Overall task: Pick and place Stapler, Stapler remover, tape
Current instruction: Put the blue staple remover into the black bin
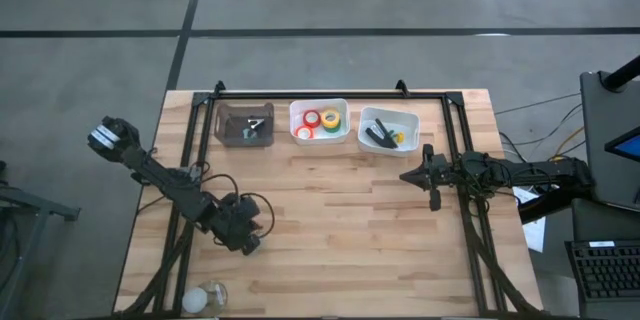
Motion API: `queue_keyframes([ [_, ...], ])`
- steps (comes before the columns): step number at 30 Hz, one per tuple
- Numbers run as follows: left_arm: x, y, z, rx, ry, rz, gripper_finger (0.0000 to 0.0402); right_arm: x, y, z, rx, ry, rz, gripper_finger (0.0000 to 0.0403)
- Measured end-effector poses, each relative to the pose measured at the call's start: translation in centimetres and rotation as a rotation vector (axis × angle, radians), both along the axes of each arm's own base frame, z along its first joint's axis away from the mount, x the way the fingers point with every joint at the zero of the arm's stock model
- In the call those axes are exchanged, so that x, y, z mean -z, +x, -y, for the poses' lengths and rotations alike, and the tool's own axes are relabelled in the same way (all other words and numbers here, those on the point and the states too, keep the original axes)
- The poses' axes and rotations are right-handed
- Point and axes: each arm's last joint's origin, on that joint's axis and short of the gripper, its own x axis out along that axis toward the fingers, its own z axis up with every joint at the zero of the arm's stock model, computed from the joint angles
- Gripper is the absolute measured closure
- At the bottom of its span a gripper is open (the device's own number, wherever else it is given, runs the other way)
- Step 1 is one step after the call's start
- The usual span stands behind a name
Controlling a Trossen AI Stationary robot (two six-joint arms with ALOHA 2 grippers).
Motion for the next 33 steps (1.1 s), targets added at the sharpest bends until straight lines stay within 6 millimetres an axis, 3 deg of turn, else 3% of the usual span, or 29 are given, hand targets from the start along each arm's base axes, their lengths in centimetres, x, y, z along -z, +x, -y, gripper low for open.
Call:
queue_keyframes([
  [13, -0.4, 0.4, -1.0, -0.083, 0.349, 0.187, 0.0399, 0.0, 0.0, 0.0, 0.0, 0.0, 0.0, 0.0394],
  [19, -0.9, 0.7, -1.9, -0.211, 0.51, 0.287, 0.0398, 0.0, 0.0, 0.0, 0.0, 0.0, 0.0, 0.0394],
  [27, -2.0, 1.7, -5.4, -0.466, 0.587, 0.347, 0.0397, 0.0, 0.0, 0.0, 0.0, 0.0, 0.0, 0.0394],
  [33, -3.8, 2.0, -8.8, -0.549, 0.659, 0.312, 0.0398, 0.0, 0.0, 0.0, 0.0, 0.0, 0.0, 0.0394],
])
